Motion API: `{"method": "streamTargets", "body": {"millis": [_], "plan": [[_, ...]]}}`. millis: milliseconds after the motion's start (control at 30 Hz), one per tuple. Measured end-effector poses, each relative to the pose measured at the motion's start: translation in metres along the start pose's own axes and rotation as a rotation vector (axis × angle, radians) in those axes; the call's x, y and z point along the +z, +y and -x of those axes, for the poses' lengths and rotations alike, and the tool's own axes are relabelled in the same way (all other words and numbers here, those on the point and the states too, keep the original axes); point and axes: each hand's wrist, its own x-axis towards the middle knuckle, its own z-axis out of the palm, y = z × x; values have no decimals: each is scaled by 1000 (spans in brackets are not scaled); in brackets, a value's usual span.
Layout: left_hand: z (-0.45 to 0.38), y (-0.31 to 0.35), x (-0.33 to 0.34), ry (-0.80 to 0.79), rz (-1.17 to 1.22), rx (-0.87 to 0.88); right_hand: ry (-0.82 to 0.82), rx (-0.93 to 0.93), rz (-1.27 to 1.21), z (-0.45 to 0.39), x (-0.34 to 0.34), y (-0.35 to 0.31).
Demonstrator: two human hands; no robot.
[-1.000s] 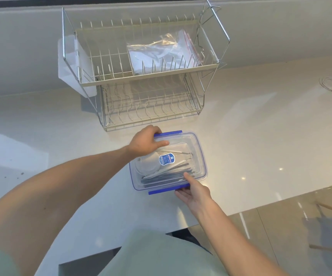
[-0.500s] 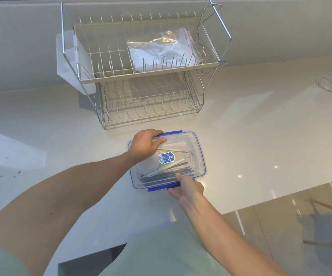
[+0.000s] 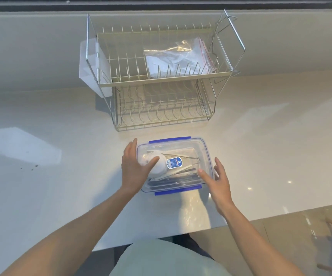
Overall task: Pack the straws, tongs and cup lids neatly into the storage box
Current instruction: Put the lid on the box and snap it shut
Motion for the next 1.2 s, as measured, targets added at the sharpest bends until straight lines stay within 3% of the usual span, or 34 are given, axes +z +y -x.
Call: {"method": "streamTargets", "body": {"millis": [200, 500, 867, 1200], "plan": [[65, -34, -10, -64, 250, -281, -163, -62, 0, -24, -10, 4], [69, -23, -13, -34, 339, -349, -209, -97, -60, -33, -9, -9], [-35, 43, -40, 111, 536, -289, -223, -212, -141, -101, 28, -102], [-127, 58, -37, 89, 546, -358, -207, -165, -114, -175, 58, -153]]}}
